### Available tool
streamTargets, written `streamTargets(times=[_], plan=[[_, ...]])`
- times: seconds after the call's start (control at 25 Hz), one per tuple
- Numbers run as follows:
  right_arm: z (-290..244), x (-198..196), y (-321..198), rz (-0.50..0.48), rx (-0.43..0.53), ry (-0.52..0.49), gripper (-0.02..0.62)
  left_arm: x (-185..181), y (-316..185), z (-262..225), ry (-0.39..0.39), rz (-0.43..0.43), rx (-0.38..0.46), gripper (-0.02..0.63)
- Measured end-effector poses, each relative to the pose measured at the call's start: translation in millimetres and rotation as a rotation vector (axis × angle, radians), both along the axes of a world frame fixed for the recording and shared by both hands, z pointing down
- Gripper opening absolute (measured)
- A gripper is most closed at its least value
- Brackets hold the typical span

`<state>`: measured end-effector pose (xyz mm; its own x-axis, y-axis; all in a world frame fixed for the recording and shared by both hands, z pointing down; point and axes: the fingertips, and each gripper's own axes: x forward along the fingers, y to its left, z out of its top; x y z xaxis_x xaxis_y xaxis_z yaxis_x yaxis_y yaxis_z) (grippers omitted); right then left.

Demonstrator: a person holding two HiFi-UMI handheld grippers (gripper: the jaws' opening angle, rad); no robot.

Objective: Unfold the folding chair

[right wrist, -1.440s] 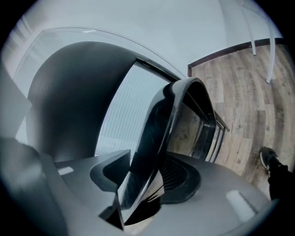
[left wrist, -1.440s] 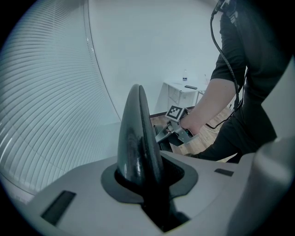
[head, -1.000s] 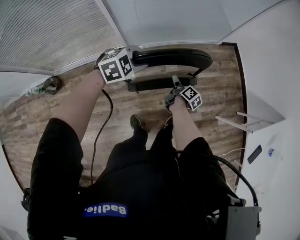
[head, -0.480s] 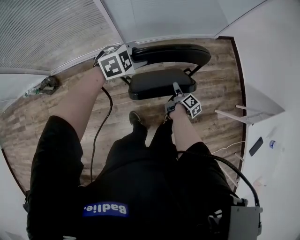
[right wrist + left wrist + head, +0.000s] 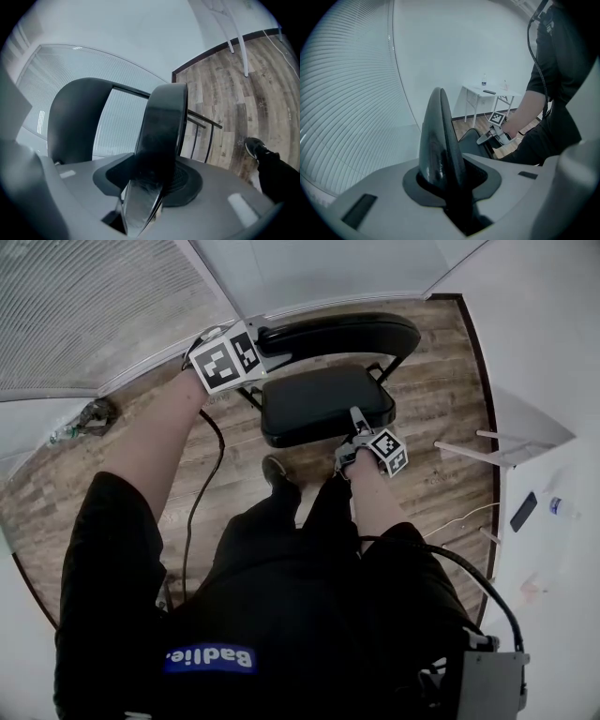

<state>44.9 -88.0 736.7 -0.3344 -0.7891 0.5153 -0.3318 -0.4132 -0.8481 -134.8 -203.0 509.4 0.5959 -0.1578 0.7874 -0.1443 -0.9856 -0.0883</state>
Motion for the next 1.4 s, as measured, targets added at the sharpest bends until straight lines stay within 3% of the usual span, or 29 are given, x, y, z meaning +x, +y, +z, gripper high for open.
streamTargets(times=[0.56,1.4], plan=[[18,7,26,0.051,-0.010,0.004,0.175,-3,-5,8,0.007,0.000,-0.037,0.097],[88,28,95,0.052,-0.049,-0.098,0.196,-3,-11,46,0.017,-0.032,-0.121,0.100]])
